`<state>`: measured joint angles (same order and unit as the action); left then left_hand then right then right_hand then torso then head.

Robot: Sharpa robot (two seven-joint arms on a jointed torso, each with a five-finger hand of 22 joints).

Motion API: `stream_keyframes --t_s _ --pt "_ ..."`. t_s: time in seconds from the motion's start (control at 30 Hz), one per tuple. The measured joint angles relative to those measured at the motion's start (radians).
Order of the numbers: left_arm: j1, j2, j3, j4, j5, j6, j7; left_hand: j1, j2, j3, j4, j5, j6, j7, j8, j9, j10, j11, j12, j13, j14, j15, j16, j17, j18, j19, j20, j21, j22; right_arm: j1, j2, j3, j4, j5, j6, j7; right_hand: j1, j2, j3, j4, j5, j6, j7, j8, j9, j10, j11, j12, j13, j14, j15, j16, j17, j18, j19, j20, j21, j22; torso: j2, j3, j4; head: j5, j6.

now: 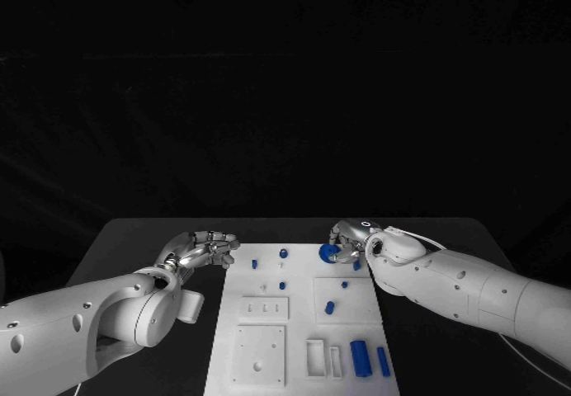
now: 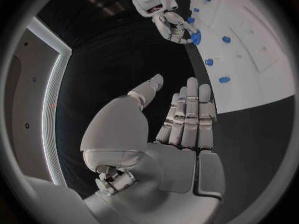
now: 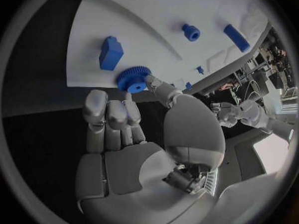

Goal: Assemble the parts on the task board

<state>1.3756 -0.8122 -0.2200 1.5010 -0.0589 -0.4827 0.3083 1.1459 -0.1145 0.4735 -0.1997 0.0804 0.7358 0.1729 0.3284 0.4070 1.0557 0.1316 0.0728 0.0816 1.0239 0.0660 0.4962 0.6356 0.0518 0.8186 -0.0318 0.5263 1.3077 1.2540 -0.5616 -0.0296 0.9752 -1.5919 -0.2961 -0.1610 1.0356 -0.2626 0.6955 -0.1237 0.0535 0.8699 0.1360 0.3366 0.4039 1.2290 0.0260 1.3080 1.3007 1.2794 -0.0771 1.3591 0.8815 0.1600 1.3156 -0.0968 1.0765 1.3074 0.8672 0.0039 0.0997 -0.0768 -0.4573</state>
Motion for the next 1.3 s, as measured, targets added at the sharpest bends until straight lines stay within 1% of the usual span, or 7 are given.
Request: stream_keyframes --t_s 0.3,0.43,0.63,0.87,0.97,1.13,1.3 --pt "0.000 0.000 0.000 0.000 0.000 0.000 0.000 0.000 0.000 0.000 0.000 0.000 0.000 0.000 0.000 0.000 0.000 0.000 0.000 0.000 0.000 0.000 0.000 0.000 -0.001 0.000 0.000 0.000 0.000 -0.002 0.005 0.001 -0.004 -0.010 -0.006 -0.003 0.019 0.036 0.046 0.008 0.000 0.022 -0.022 0.017 0.008 0.010 -0.010 0.005 0.003 -0.002 -0.009 -0.005 0.005 0.000 0.000 0.000 0.008 0.000 0.001 0.0006 -0.0002 0.001 -0.002" --pt "0.000 0.001 0.000 0.000 0.000 0.001 0.000 0.000 0.000 0.000 0.000 0.000 0.000 0.000 0.000 0.000 0.000 0.000 0.000 0.000 0.000 0.000 0.000 0.000 -0.003 0.000 0.000 0.000 0.000 -0.003 0.009 -0.002 -0.005 -0.022 -0.014 -0.011 0.019 0.036 0.043 0.005 0.000 0.024 -0.023 0.017 0.012 0.013 -0.014 0.008 0.006 0.002 -0.012 -0.005 0.009 0.000 0.000 0.000 0.010 0.000 0.001 0.0007 -0.0002 0.002 -0.004" --pt "0.000 0.000 0.000 0.000 0.000 0.001 0.000 0.000 0.000 0.000 0.000 0.000 0.000 0.000 0.000 0.000 0.000 0.000 0.000 0.000 0.000 0.000 0.000 0.000 0.006 0.000 0.000 0.000 0.000 -0.007 0.013 -0.008 -0.005 -0.049 -0.034 -0.026 0.008 0.003 0.039 0.001 0.000 0.028 -0.022 0.023 0.014 0.015 -0.015 0.009 0.006 0.002 -0.012 -0.008 0.012 0.000 0.000 0.000 0.015 0.000 0.001 0.0012 -0.0007 0.002 -0.007" --pt "0.000 0.000 0.000 0.000 0.000 0.001 0.000 0.000 0.000 0.000 0.000 0.000 0.000 0.000 0.000 0.000 0.000 0.000 0.000 0.000 0.000 0.000 0.000 0.001 0.006 0.000 0.000 0.000 0.000 -0.010 0.013 -0.014 -0.001 -0.077 -0.054 -0.038 0.008 0.002 0.043 -0.003 0.000 0.046 -0.029 0.019 0.009 0.044 -0.018 0.013 0.008 0.003 -0.017 -0.008 0.015 0.000 -0.009 -0.002 0.015 0.000 0.000 0.0012 -0.0012 0.002 -0.010" --pt "0.000 -0.001 0.000 0.000 0.000 0.001 -0.001 0.000 0.000 0.000 0.000 0.000 0.000 0.000 0.000 0.000 0.000 0.000 0.000 0.000 0.000 0.000 0.000 0.001 0.006 0.000 0.000 0.000 0.000 -0.011 0.012 -0.015 0.001 -0.085 -0.058 -0.040 0.014 0.009 0.043 -0.003 0.000 0.047 -0.028 0.021 0.010 0.039 -0.016 0.013 0.008 0.003 -0.017 -0.008 0.015 0.000 -0.009 -0.002 0.015 0.001 0.000 0.0009 -0.0013 0.002 -0.011" --pt "0.000 -0.001 0.000 0.002 0.000 0.001 -0.001 0.000 0.000 0.003 -0.003 0.000 0.000 0.000 0.000 0.000 0.000 0.000 0.000 0.000 0.000 0.000 0.000 0.000 0.006 0.000 0.000 0.000 0.000 -0.014 0.009 -0.016 0.011 -0.092 -0.064 -0.042 0.032 0.046 0.079 -0.028 -0.007 0.050 -0.032 0.026 0.011 0.038 -0.017 0.019 0.008 0.006 -0.021 -0.013 0.019 0.000 -0.009 -0.002 0.021 0.001 0.000 0.0009 -0.0014 0.002 -0.011" --pt "0.000 -0.002 0.000 0.002 0.000 0.001 -0.001 0.000 0.000 0.003 -0.003 0.000 0.000 0.000 0.000 0.000 0.000 0.000 0.000 0.000 0.000 0.000 0.000 0.000 0.003 0.000 0.000 0.000 0.000 -0.016 0.002 -0.017 0.025 -0.096 -0.072 -0.044 0.028 0.066 0.086 -0.036 -0.008 0.050 -0.032 0.026 0.010 0.049 -0.028 0.027 0.008 0.006 -0.027 -0.013 0.021 0.000 -0.011 -0.001 0.021 0.001 0.000 0.0010 -0.0014 0.001 -0.010"
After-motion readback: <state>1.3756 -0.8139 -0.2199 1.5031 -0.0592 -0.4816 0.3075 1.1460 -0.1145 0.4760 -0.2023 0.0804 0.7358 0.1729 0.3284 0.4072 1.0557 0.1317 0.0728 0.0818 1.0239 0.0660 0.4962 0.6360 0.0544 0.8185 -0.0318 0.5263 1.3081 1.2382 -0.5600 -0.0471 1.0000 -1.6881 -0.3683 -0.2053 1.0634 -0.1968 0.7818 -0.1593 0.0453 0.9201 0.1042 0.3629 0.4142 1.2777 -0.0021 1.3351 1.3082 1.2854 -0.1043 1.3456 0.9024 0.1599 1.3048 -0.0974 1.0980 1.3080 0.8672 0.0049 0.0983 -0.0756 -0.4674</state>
